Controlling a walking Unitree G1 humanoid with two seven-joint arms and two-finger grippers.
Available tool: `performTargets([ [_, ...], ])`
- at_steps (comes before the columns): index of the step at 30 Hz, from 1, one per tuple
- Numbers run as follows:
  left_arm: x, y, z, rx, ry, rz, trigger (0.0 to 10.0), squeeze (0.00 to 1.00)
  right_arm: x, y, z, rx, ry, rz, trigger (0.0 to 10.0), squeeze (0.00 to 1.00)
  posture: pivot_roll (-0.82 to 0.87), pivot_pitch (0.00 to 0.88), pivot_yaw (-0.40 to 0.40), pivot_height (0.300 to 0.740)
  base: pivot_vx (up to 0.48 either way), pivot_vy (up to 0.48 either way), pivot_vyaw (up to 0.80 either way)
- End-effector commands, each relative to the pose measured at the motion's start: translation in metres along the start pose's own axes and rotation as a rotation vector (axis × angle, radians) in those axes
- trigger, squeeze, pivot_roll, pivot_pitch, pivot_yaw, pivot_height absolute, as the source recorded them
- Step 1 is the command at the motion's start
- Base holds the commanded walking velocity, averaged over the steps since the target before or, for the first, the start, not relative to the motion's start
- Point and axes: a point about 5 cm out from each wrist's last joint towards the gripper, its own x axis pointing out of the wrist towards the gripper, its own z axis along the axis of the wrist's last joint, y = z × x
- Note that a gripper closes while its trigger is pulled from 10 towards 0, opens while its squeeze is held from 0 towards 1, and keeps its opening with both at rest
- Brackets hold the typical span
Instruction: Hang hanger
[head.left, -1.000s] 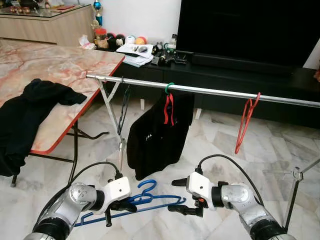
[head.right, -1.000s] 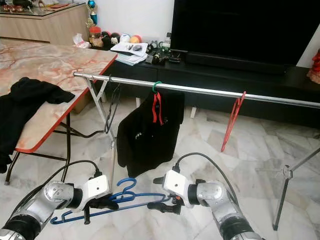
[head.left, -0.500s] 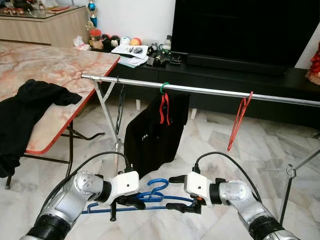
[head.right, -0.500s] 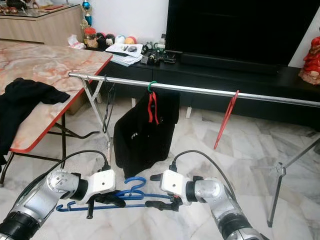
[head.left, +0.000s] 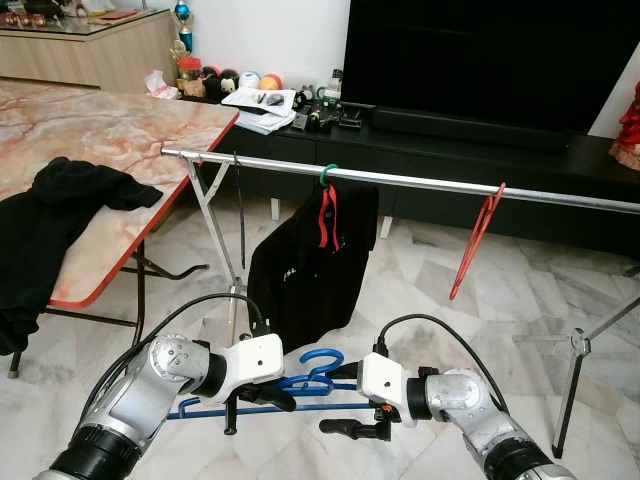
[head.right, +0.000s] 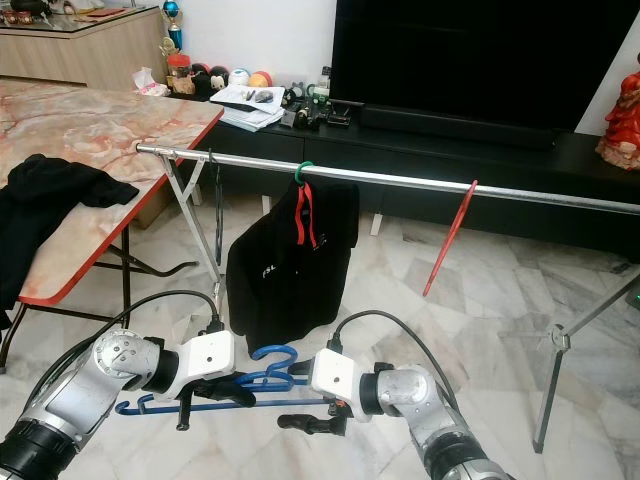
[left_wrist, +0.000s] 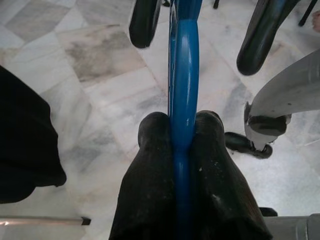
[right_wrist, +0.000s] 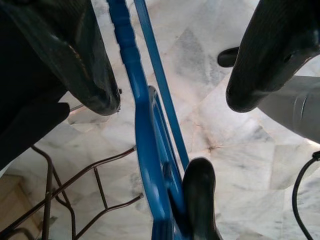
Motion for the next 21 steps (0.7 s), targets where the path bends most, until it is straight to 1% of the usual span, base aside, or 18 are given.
performTargets([
  [1, -0.0004, -0.0008, 0.0084, 0.029, -0.015, -0.022, 10.0, 0.0, 0.0013, 0.0027, -0.0014, 0.0, -0.003, 0.01, 10.0, 0.0, 0.1, 0.0, -0.071, 0.74, 0.0, 0.0, 0.0],
  [6, -0.0013, -0.001, 0.0122, 0.055, -0.01, -0.033, 10.0, 0.0, 0.0023, 0.002, -0.0012, 0.002, 0.004, 0.009, 10.0, 0.0, 0.1, 0.0, -0.07, 0.74, 0.0, 0.0, 0.0],
  [7, -0.0015, -0.0013, 0.0124, 0.054, -0.01, -0.033, 10.0, 0.0, 0.0024, 0.0018, -0.001, 0.008, -0.003, 0.006, 2.5, 0.0, 0.1, 0.0, -0.069, 0.74, 0.0, 0.0, 0.0],
  [8, -0.0016, -0.0013, 0.0125, 0.052, -0.011, -0.033, 10.0, 0.0, 0.0024, 0.0019, -0.001, 0.012, -0.007, 0.006, 0.0, 0.0, 0.1, 0.0, -0.07, 0.74, 0.0, 0.0, 0.0],
  [15, -0.0014, -0.0026, 0.0126, 0.046, -0.013, -0.037, 10.0, 0.0, 0.0035, 0.0043, -0.002, 0.03, -0.021, 0.015, 0.0, 0.0, 0.11, 0.0, -0.07, 0.74, 0.0, 0.0, 0.0],
  [21, -0.0008, -0.0025, 0.0141, 0.067, -0.013, -0.044, 10.0, 0.0, 0.0043, 0.0052, -0.0026, 0.065, -0.043, 0.011, 0.0, 0.0, 0.11, 0.0, -0.074, 0.74, 0.0, 0.0, 0.0],
])
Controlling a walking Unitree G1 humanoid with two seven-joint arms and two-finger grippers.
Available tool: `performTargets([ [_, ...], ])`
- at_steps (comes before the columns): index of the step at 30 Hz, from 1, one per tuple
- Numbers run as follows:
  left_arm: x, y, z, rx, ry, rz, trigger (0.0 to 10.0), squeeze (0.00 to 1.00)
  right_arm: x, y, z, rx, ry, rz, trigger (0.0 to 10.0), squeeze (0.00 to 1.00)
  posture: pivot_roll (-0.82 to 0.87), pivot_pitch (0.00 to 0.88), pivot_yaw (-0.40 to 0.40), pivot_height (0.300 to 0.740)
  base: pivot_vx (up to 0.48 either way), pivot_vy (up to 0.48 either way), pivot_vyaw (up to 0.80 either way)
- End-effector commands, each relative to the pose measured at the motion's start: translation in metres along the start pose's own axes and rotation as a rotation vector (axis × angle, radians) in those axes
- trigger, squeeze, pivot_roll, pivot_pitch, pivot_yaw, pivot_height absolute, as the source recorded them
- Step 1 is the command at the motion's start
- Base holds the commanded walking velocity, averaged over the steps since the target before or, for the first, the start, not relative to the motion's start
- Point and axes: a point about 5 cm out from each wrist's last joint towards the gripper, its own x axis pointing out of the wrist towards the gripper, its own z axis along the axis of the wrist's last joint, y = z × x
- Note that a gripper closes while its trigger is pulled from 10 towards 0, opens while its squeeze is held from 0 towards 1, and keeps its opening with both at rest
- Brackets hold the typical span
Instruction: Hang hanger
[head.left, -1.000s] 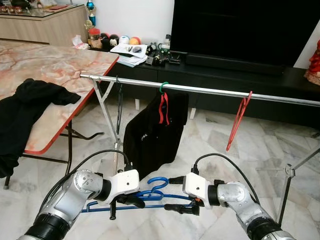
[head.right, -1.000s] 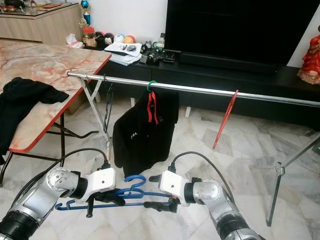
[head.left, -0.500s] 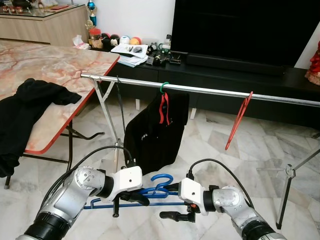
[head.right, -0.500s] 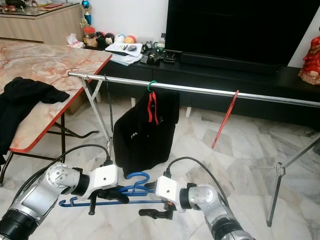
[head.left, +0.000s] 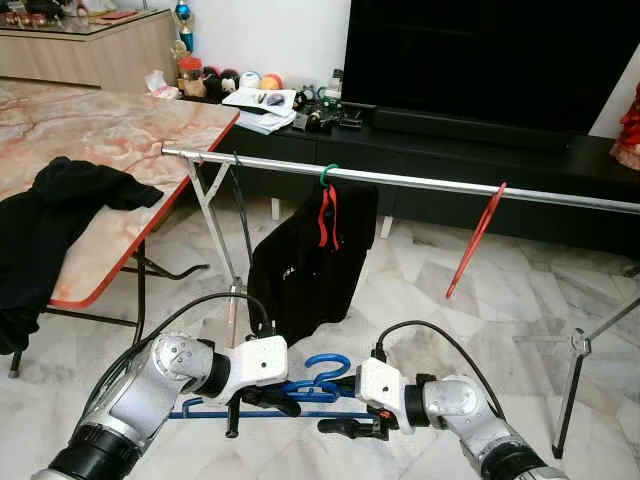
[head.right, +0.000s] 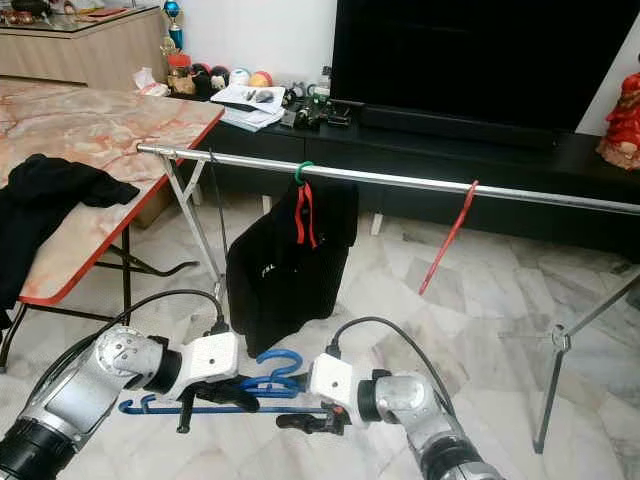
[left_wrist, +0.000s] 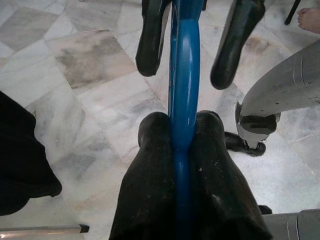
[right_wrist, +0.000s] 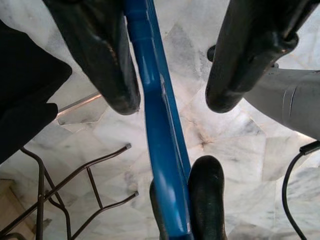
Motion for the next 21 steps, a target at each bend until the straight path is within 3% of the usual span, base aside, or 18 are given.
performTargets([
  [1, -0.002, 0.001, 0.006, 0.035, -0.005, -0.006, 10.0, 0.0, 0.001, 0.001, 0.0, 0.021, -0.022, -0.003, 0.0, 0.0, 0.11, 0.0, -0.073, 0.74, 0.0, 0.0, 0.0],
  [8, -0.003, -0.001, 0.008, 0.054, -0.014, -0.035, 10.0, 0.0, 0.004, 0.004, -0.002, 0.071, -0.052, -0.005, 0.0, 0.0, 0.11, 0.0, -0.074, 0.74, 0.0, 0.0, 0.0],
  [21, -0.004, 0.002, 0.016, 0.076, -0.043, -0.038, 10.0, 0.0, 0.003, 0.009, -0.007, 0.071, -0.027, 0.014, 0.0, 0.0, 0.11, 0.0, -0.075, 0.74, 0.0, 0.0, 0.0],
])
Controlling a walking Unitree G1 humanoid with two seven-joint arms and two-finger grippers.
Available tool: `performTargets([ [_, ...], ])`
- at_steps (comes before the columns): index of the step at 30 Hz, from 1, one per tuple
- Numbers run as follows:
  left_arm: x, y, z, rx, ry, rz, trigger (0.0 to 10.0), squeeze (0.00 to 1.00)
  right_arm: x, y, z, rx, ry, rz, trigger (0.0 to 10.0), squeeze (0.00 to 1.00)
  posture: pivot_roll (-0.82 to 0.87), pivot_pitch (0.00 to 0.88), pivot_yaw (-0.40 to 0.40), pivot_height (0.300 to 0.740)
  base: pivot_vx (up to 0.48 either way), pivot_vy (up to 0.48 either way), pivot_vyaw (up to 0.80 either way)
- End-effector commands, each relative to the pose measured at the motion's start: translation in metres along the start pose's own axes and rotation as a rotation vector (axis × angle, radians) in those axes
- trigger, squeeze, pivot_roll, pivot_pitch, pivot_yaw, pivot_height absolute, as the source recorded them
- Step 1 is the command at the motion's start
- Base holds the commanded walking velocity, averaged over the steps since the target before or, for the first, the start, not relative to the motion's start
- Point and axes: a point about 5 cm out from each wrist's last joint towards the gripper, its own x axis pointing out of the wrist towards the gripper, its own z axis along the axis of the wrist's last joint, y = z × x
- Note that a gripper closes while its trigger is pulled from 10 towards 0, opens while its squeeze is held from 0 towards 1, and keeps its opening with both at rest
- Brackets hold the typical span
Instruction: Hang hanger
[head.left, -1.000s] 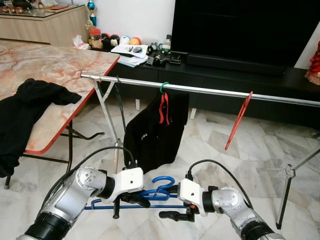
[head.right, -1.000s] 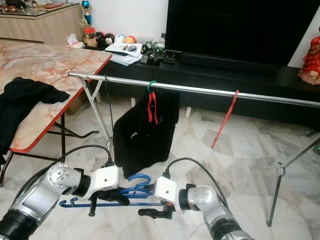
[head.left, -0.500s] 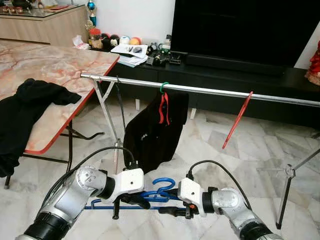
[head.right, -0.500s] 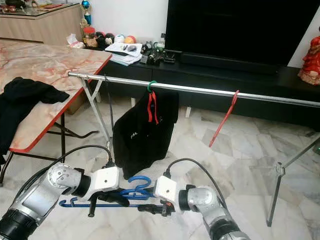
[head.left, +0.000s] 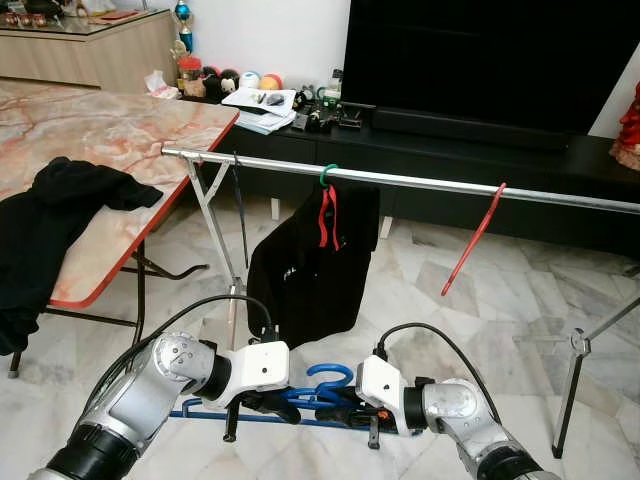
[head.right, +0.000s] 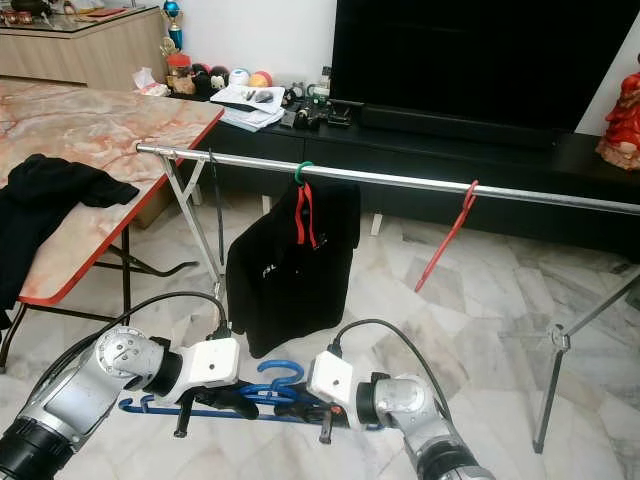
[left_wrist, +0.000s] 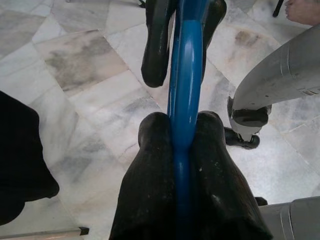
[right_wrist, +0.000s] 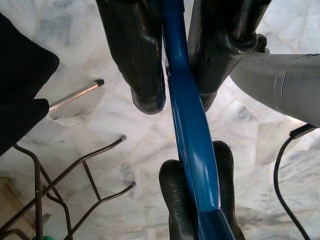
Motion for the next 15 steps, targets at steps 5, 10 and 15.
performTargets([
  [5, -0.005, 0.007, 0.017, 0.049, -0.064, 0.011, 10.0, 0.0, -0.001, 0.005, -0.008, 0.022, 0.027, 0.01, 0.0, 0.0, 0.11, 0.0, -0.075, 0.74, 0.0, 0.0, 0.0],
  [10, -0.003, 0.006, 0.017, 0.052, -0.059, 0.011, 10.0, 0.0, -0.002, 0.007, -0.012, 0.023, 0.043, 0.009, 0.0, 0.0, 0.11, 0.0, -0.078, 0.74, 0.0, 0.0, 0.0],
  [15, -0.005, 0.006, 0.02, 0.04, -0.098, -0.006, 10.0, 1.0, -0.004, 0.011, -0.018, 0.026, 0.07, 0.023, 0.0, 0.0, 0.11, 0.0, -0.078, 0.74, 0.0, 0.0, 0.0],
])
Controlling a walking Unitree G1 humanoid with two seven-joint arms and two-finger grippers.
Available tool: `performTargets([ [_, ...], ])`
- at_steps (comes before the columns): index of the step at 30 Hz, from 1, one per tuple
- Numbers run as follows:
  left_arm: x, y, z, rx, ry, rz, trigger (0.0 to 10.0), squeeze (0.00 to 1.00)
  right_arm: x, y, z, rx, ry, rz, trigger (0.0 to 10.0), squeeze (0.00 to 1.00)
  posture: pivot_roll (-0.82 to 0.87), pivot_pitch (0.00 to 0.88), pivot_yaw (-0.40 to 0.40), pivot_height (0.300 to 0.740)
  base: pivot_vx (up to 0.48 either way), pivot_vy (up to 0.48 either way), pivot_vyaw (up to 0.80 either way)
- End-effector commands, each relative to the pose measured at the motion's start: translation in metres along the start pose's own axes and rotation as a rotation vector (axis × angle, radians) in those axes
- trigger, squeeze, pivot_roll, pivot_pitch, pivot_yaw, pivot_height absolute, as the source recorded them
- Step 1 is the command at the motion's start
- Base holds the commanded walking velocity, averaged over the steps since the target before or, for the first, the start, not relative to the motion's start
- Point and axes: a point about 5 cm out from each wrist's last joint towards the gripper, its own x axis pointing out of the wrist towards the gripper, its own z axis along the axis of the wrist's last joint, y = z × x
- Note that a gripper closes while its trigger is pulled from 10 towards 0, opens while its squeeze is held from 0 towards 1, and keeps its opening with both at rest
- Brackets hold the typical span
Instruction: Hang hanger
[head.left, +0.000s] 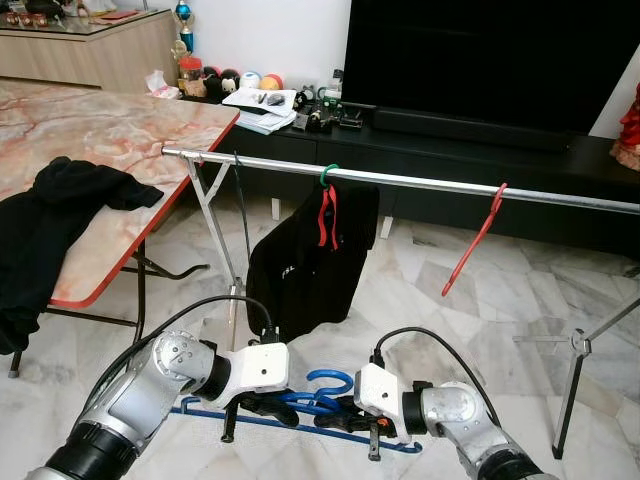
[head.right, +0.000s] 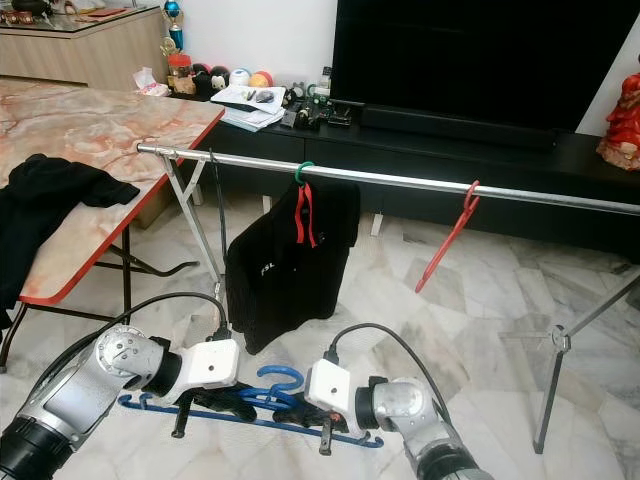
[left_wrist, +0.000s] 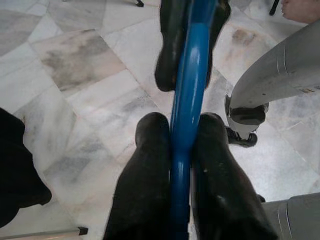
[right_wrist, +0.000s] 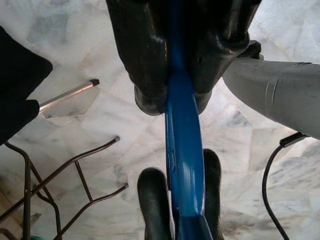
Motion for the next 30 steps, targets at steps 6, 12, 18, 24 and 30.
performTargets([
  [6, -0.008, 0.006, 0.021, 0.035, -0.102, -0.005, 10.0, 1.0, -0.005, 0.015, -0.026, 0.062, 0.11, 0.026, 0.0, 0.0, 0.11, 0.0, -0.079, 0.74, 0.0, 0.0, 0.0],
  [12, -0.017, -0.002, 0.012, 0.012, -0.06, -0.051, 10.0, 1.0, -0.006, 0.037, -0.053, 0.153, 0.201, 0.028, 0.0, 0.0, 0.11, 0.0, -0.075, 0.74, 0.0, 0.0, 0.0],
  [18, -0.029, -0.008, -0.024, -0.076, 0.057, 0.04, 10.0, 1.0, -0.016, 0.023, -0.054, 0.397, 0.019, -0.227, 0.0, 0.0, 0.11, 0.0, -0.065, 0.74, 0.0, 0.0, 0.0],
  [24, -0.023, -0.014, -0.074, -0.301, 0.118, 0.313, 10.0, 0.0, -0.035, 0.015, -0.073, 0.568, 0.026, -0.598, 0.0, 0.0, 0.11, 0.0, -0.059, 0.74, 0.0, 0.0, 0.0],
  [30, -0.014, -0.041, -0.137, -0.519, 0.358, 0.564, 10.0, 0.0, -0.042, 0.018, -0.088, 0.711, 0.055, -0.828, 0.0, 0.0, 0.1, 0.0, -0.046, 0.74, 0.0, 0.0, 0.0],
])
